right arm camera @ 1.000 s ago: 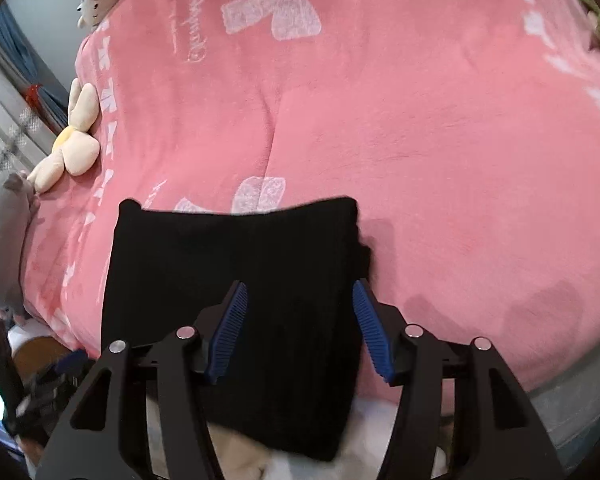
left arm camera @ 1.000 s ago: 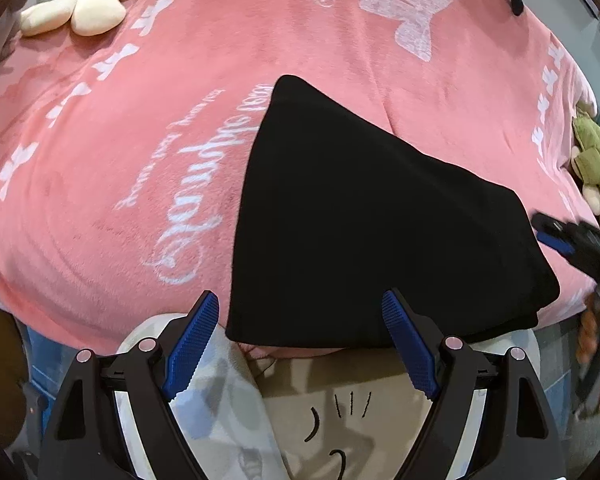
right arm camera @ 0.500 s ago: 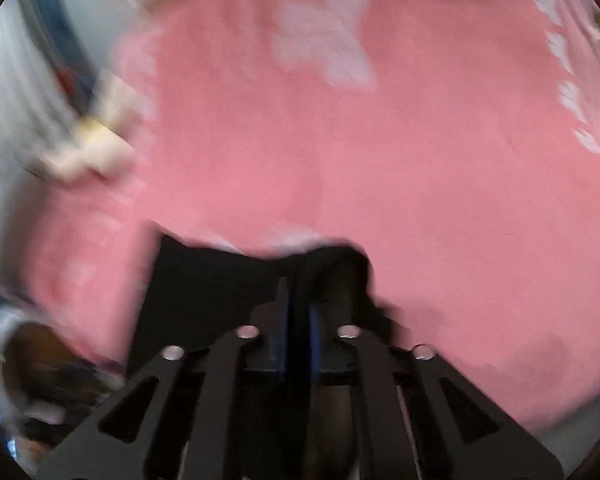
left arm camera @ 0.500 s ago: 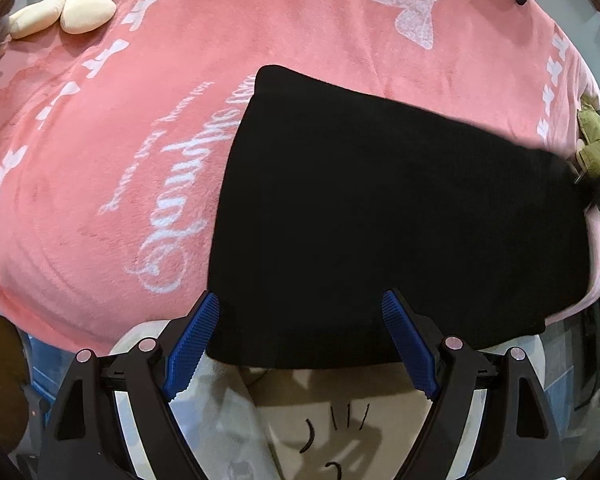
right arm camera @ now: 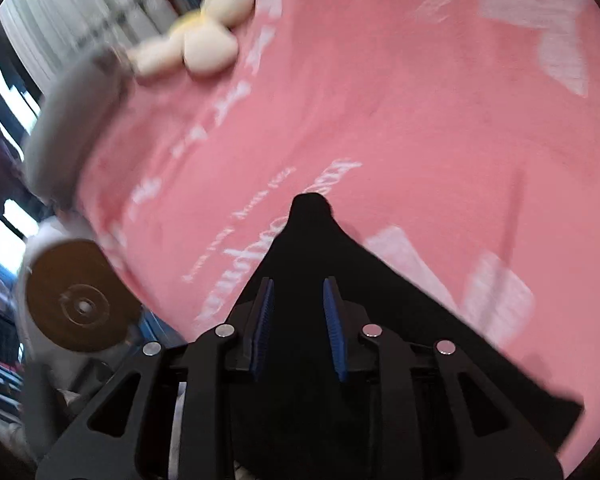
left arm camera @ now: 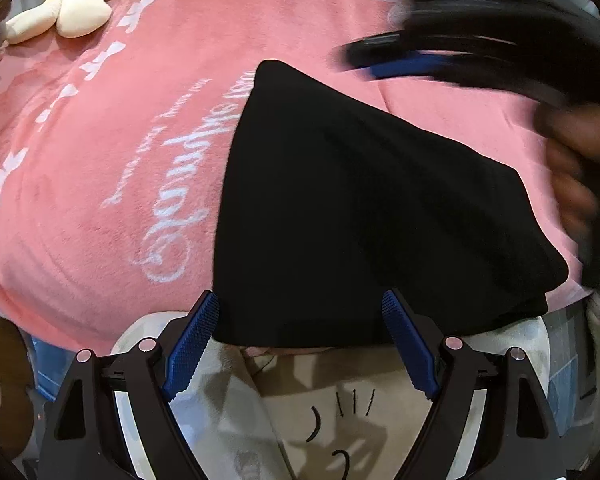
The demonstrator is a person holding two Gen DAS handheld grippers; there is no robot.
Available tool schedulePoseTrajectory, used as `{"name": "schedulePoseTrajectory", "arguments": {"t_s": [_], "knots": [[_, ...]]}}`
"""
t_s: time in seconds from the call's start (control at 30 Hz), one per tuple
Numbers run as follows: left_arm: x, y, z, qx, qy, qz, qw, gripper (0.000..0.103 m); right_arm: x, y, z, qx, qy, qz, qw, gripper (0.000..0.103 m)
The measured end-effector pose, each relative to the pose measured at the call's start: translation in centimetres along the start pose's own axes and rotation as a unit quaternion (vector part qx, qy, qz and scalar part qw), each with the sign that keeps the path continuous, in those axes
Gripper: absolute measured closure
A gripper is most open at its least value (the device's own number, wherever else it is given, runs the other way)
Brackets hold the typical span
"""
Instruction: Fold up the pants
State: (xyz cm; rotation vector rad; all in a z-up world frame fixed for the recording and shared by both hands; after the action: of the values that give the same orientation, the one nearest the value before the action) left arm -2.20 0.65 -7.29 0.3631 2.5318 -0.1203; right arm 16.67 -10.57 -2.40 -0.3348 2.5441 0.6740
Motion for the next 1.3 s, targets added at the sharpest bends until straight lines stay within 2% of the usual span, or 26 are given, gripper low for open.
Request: {"name": "schedulePoseTrajectory", "arguments": {"t_s": [0.07, 0.13, 0.17, 0.23, 0.33, 0.37, 0.47, 0.5, 0.6, 0.67, 0.8, 0.83, 0.9, 0.93, 0.97, 1.0, 1.03, 1.1, 1.13, 1.17, 1.23, 1.27, 1.3], "knots": [[0.2, 0.2, 0.1, -0.007, 0.011, 0.001, 0.9999, 0.022, -1.5, 0.2, 4.5, 0.024, 0.025, 0.0, 0.999, 0.078], [0.3, 0.4, 0.2, -0.01, 0.013, 0.003, 0.9999, 0.022, -1.8, -0.6, 7.8, 0.051, 0.028, 0.0, 0.998, 0.078], [0.3, 0.4, 0.2, -0.01, 0.014, 0.004, 0.9998, 0.022, -2.1, -0.7, 8.9, 0.054, 0.023, 0.006, 0.998, 0.077], [0.1, 0.4, 0.1, -0.007, 0.014, 0.007, 0.9999, 0.022, -2.7, -0.8, 8.2, 0.048, 0.008, 0.024, 0.999, 0.077], [-0.2, 0.3, 0.1, -0.003, 0.01, 0.012, 0.9999, 0.022, -1.7, -0.5, 3.5, 0.033, -0.047, 0.03, 0.998, 0.077], [-0.2, 0.3, 0.1, -0.002, 0.009, 0.012, 0.9999, 0.022, -0.6, -0.6, 0.7, 0.04, -0.072, 0.027, 0.996, 0.077], [-0.2, 0.0, 0.3, 0.003, 0.011, 0.011, 0.9999, 0.022, 3.7, -3.0, -5.2, 0.05, -0.108, 0.052, 0.992, 0.073], [-0.2, -0.1, 0.4, 0.003, 0.013, 0.01, 0.9999, 0.022, 5.7, -4.1, -7.0, 0.068, -0.114, 0.063, 0.989, 0.069], [-0.3, -0.9, 0.5, 0.002, 0.013, 0.017, 0.9998, 0.022, 11.2, -7.1, -10.8, 0.123, -0.122, 0.096, 0.98, 0.068], [-0.5, -1.3, 0.7, -0.004, 0.012, 0.023, 0.9997, 0.022, 14.5, -9.1, -12.9, 0.135, -0.122, 0.136, 0.974, 0.067], [-0.7, -2.1, 0.5, 0.003, 0.011, 0.016, 0.9998, 0.021, 19.8, -12.3, -15.8, 0.177, -0.133, 0.183, 0.958, 0.04], [-0.9, -2.1, 0.4, 0.012, 0.01, 0.01, 0.9998, 0.02, 20.6, -12.9, -16.0, 0.181, -0.133, 0.193, 0.955, 0.04], [-1.1, -1.3, 0.7, 0.044, 0.008, -0.024, 0.9987, 0.017, 21.9, -13.7, -15.5, 0.161, -0.125, 0.214, 0.955, 0.04], [-1.1, -0.9, 1.0, 0.052, 0.01, -0.041, 0.9977, 0.017, 22.1, -14.1, -15.3, 0.147, -0.125, 0.221, 0.956, 0.042], [-1.2, -0.4, 1.3, 0.057, 0.016, -0.059, 0.9965, 0.017, 22.2, -14.2, -14.6, 0.127, -0.122, 0.225, 0.958, 0.05], [-1.2, -0.2, 1.3, 0.058, 0.017, -0.068, 0.9959, 0.017, 22.3, -14.2, -14.1, 0.114, -0.115, 0.224, 0.961, 0.07], [-1.3, 0.0, 1.1, 0.055, 0.015, -0.073, 0.9957, 0.017, 22.1, -13.8, -13.4, 0.107, -0.107, 0.222, 0.963, 0.079], [-1.5, 0.0, 0.2, 0.037, 0.007, -0.063, 0.9973, 0.017, 21.7, -12.1, -14.4, 0.107, -0.122, 0.2, 0.966, 0.095], [-1.6, -0.1, -0.3, 0.028, 0.002, -0.054, 0.9982, 0.017, 21.3, -10.9, -15.8, 0.075, -0.139, 0.195, 0.968, 0.095], [-1.7, -0.1, -0.7, 0.018, -0.001, -0.045, 0.9988, 0.017, 21.3, -10.2, -16.7, 0.066, -0.152, 0.191, 0.968, 0.095], [-1.8, -0.2, -1.1, 0.008, -0.004, -0.032, 0.9994, 0.017, 21.3, -9.7, -17.4, 0.081, -0.156, 0.176, 0.969, 0.095], [-1.8, -0.3, -1.0, 0.009, -0.003, -0.031, 0.9995, 0.017, 21.7, -10.7, -16.4, 0.105, -0.139, 0.177, 0.969, 0.094], [-1.7, -0.2, -0.6, 0.011, 0.003, -0.034, 0.9994, 0.017, 22.3, -11.9, -15.1, 0.124, -0.118, 0.183, 0.968, 0.086]]}}
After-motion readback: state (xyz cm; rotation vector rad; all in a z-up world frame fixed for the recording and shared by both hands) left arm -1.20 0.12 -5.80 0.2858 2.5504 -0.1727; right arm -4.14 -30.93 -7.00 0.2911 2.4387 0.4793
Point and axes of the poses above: each gripper's, at about its wrist camera, not at the fingertips, and z roughly the way its jaws point, y to its left, x to its underside, the point moved 3 cm from there along z, roughly the way its jaws point, and after that the axes turned 9 degrees about z, right-handed, at the moved point
